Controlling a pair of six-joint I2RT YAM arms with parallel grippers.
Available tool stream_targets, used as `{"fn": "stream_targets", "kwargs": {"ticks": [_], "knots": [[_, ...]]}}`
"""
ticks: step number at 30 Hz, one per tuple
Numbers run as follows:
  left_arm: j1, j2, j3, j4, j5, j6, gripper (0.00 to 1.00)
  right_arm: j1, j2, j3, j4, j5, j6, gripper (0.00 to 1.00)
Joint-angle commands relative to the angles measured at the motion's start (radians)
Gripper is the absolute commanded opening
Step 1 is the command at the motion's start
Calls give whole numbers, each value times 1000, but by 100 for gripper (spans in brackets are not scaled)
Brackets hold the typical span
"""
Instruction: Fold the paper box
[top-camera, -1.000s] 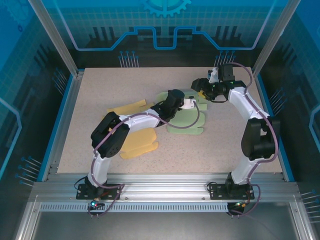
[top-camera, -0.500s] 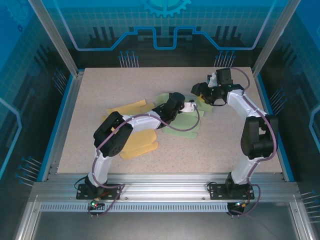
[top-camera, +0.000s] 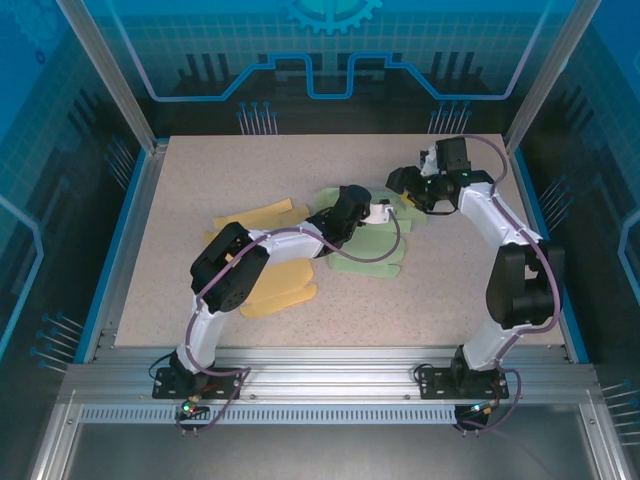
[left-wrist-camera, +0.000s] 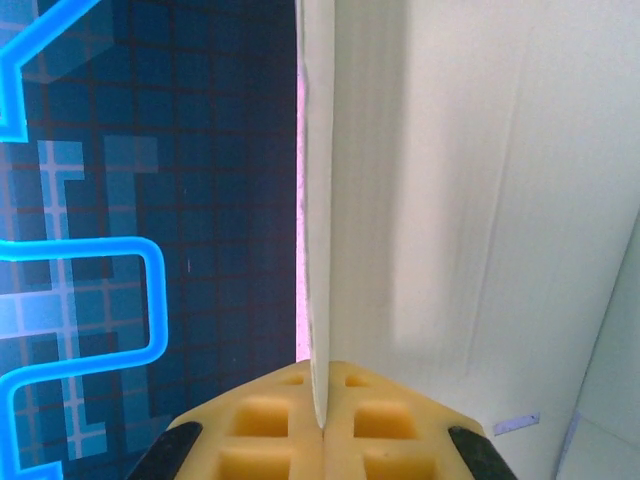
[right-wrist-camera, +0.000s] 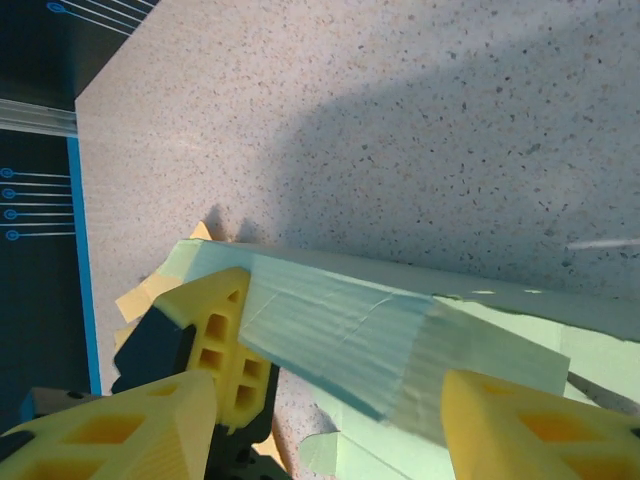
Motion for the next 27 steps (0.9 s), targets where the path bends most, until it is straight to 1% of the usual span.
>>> {"fn": "stream_targets", "kwargs": {"ticks": [1, 8, 15, 18, 20, 23, 27], "knots": [[1, 4, 26, 35, -10, 12, 0, 12, -19, -23, -13, 12, 2, 62], [2, 12, 29, 33, -11, 7, 0, 11, 43, -47, 49, -28, 42, 62], [1, 14, 26, 27, -6, 0, 0, 18, 91, -51, 123, -93, 83, 61], [-1, 14, 20, 25, 3, -5, 0, 20, 106, -45, 142, -97, 91, 56], [1, 10, 15, 20, 11, -12, 1, 21, 116, -36, 138, -96, 88, 48], [4, 5, 13, -5, 21, -37, 7, 20, 129, -24, 126, -87, 77, 39], [15, -8, 6, -19, 34, -58, 10, 17, 139, -23, 116, -71, 67, 32]]}}
